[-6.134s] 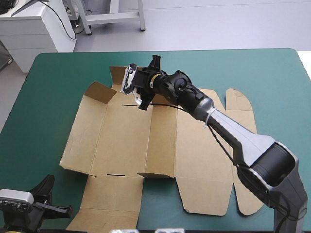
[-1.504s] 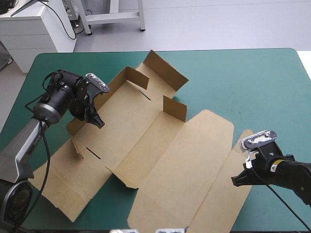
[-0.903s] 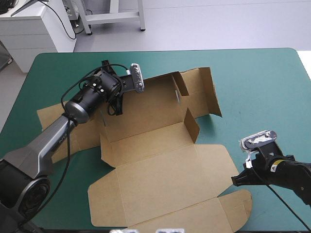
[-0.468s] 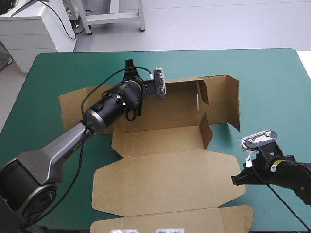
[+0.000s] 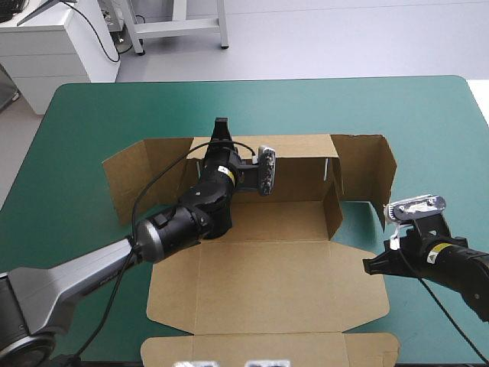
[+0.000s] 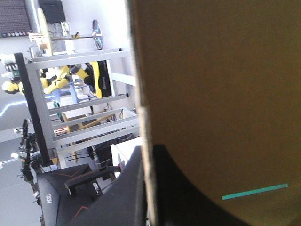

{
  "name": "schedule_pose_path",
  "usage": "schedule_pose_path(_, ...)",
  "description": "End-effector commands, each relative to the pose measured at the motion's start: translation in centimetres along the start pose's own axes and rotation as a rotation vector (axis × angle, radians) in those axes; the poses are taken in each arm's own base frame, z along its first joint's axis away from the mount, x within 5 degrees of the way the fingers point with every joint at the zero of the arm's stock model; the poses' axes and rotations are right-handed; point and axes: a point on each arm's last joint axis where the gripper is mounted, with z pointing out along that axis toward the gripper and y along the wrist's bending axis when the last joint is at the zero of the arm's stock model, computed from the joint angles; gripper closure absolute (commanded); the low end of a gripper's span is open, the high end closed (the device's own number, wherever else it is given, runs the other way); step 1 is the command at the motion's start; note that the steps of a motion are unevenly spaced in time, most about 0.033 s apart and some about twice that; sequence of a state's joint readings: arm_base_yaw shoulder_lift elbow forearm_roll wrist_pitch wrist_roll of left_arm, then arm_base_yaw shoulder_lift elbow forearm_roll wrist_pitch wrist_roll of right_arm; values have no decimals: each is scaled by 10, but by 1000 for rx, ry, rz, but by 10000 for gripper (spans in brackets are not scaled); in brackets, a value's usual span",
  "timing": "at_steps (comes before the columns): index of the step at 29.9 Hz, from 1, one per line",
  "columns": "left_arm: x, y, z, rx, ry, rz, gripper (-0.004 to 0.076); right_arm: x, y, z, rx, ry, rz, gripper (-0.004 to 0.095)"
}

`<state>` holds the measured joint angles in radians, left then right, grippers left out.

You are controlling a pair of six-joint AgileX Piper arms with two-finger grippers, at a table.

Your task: Fold the box

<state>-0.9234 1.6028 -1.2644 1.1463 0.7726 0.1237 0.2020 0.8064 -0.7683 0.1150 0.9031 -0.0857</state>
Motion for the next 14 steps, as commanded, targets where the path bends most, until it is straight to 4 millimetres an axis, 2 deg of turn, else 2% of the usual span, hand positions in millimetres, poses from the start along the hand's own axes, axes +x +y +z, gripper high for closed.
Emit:
schedule_pose_path(1,5,3,-26,-85,-33,-19,731,-26,-1,-14,21,-148,-7,927)
schedule_pose_path(7,3,-12,-29,-52,7,11,731,-71,-5,-21,63,-199,-43,927)
schedule_pose_path(14,-2,-14,-33,-54,-16,15,731,-148,-16,-21,184,-255,-123,928)
